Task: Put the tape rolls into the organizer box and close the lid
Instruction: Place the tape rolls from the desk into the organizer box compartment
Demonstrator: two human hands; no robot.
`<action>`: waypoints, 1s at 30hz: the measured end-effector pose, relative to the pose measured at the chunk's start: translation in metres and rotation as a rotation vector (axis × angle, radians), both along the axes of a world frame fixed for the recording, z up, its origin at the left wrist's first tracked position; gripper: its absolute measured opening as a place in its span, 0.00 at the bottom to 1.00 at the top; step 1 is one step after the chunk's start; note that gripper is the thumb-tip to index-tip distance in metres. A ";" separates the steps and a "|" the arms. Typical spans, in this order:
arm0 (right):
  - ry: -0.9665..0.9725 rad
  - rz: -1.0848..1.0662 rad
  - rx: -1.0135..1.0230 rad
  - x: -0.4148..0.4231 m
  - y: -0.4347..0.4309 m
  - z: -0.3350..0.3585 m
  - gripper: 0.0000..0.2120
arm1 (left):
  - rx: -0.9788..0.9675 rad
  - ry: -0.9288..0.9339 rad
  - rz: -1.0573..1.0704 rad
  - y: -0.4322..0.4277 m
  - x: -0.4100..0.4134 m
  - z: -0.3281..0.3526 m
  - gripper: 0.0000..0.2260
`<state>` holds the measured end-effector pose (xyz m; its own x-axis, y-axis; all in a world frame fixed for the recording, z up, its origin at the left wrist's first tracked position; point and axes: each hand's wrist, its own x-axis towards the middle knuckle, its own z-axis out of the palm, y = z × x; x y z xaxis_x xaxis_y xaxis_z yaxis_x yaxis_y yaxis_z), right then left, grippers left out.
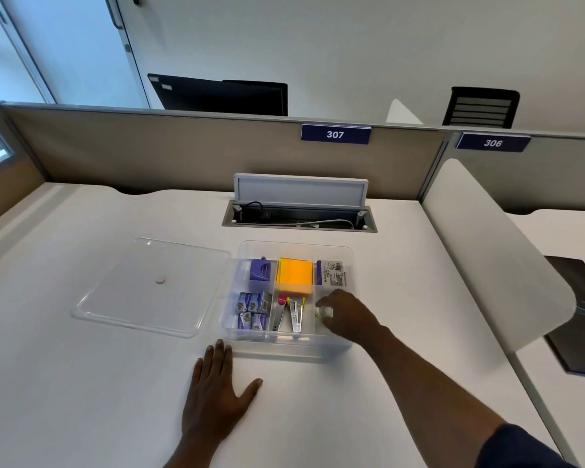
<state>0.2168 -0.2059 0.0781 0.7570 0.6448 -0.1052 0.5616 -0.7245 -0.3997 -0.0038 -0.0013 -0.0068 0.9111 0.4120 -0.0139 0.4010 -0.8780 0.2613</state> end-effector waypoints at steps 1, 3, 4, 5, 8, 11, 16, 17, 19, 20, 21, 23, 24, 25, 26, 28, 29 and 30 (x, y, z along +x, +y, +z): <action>-0.001 0.039 -0.024 -0.003 0.000 -0.003 0.16 | 0.003 0.003 -0.001 0.000 0.000 0.000 0.45; 0.031 0.059 -0.046 -0.005 -0.001 -0.004 0.15 | 0.009 0.008 0.000 0.001 0.000 0.000 0.45; 0.051 0.059 -0.048 -0.005 -0.002 -0.003 0.14 | 0.010 0.012 0.001 0.002 0.000 0.000 0.44; 0.056 0.078 -0.034 -0.004 -0.002 -0.004 0.13 | 0.012 0.015 0.002 0.002 0.001 0.000 0.44; 0.061 0.138 -0.034 -0.002 -0.001 -0.003 0.12 | 0.018 0.027 0.002 0.002 0.000 -0.002 0.44; 0.083 0.135 -0.019 -0.001 -0.001 -0.006 0.12 | 0.017 0.033 0.002 0.002 0.000 -0.003 0.44; 0.129 0.127 -0.035 0.000 0.001 -0.009 0.12 | 0.019 0.031 0.004 0.002 0.000 -0.004 0.43; 0.142 0.120 -0.031 0.000 0.002 -0.009 0.13 | 0.017 0.027 0.003 0.002 0.000 -0.004 0.43; 0.167 0.062 -0.003 0.000 0.002 -0.008 0.14 | 0.015 0.022 0.002 0.003 0.000 -0.004 0.43; 0.167 0.029 0.010 0.001 0.001 -0.008 0.14 | 0.015 0.021 0.002 0.003 0.001 -0.005 0.43; 0.152 0.011 0.016 0.002 0.001 -0.008 0.14 | 0.014 0.020 0.002 0.003 0.001 -0.005 0.43; 0.101 -0.012 0.011 0.003 0.000 -0.008 0.13 | 0.016 0.018 0.004 0.003 0.001 -0.005 0.44; 0.074 -0.025 0.012 0.003 -0.001 -0.008 0.13 | 0.017 0.018 0.006 0.003 0.001 -0.005 0.44; 0.042 -0.041 0.024 0.004 -0.001 -0.007 0.13 | 0.018 0.015 0.006 0.003 0.001 -0.005 0.44; -0.003 -0.067 0.055 0.004 -0.001 -0.005 0.13 | 0.020 0.012 0.006 0.003 0.001 -0.005 0.44; -0.115 -0.168 0.157 0.003 -0.003 0.001 0.14 | 0.024 0.006 0.007 0.002 0.001 -0.005 0.44; -0.180 -0.244 0.217 0.003 -0.005 0.005 0.15 | 0.026 0.002 0.007 0.002 0.001 -0.005 0.44; -0.241 -0.339 0.274 0.002 -0.008 0.008 0.15 | 0.027 -0.002 0.006 0.002 0.001 -0.005 0.44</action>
<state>0.2191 -0.2139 0.0864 0.9106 0.3380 0.2378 0.4129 -0.7687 -0.4885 -0.0031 0.0002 -0.0118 0.9086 0.4177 -0.0011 0.4059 -0.8823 0.2381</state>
